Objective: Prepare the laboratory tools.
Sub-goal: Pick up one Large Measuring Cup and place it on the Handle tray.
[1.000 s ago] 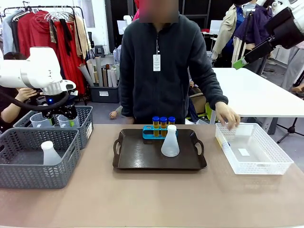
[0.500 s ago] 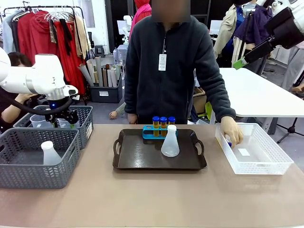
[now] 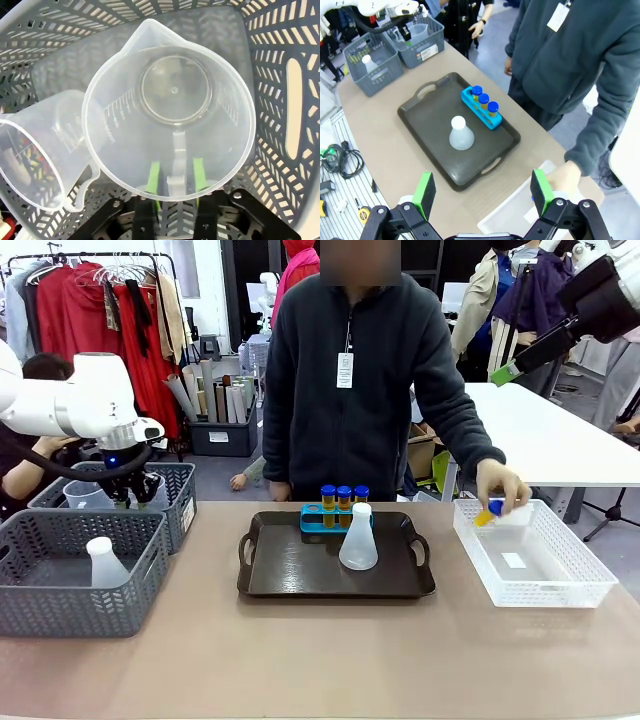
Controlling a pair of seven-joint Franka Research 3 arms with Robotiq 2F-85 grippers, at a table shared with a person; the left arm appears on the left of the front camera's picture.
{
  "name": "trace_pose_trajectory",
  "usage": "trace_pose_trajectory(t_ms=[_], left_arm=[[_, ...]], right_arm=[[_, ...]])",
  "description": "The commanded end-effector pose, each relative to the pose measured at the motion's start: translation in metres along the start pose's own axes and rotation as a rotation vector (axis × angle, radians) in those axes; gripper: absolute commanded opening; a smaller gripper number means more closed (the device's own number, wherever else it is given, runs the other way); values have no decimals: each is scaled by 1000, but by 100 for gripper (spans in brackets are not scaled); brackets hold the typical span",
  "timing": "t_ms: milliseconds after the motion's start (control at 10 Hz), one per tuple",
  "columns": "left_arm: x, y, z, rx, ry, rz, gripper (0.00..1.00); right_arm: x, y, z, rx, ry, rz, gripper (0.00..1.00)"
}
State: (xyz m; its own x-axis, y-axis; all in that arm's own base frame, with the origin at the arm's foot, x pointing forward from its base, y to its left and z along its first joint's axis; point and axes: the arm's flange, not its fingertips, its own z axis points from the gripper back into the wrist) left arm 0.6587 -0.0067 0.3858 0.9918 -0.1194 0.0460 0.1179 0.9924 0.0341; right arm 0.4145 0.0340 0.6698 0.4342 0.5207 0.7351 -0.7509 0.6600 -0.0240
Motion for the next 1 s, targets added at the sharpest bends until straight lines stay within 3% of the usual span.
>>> trace_pose_trajectory(t_ms=[0,300,600,900], left_arm=[[-7,2,9,17,-8,23,0],[-19,-4,40,18,1,-11,0],[-40,-17,108,4,-11,-73,0],[-64,-41,190,86,-71,-153,0]], right_arm=[[1,0,1,14,-20,1,100],[1,0,1,14,-20,1,100],[1,0,1,14,-20,1,100],[1,0,1,14,-20,1,100]])
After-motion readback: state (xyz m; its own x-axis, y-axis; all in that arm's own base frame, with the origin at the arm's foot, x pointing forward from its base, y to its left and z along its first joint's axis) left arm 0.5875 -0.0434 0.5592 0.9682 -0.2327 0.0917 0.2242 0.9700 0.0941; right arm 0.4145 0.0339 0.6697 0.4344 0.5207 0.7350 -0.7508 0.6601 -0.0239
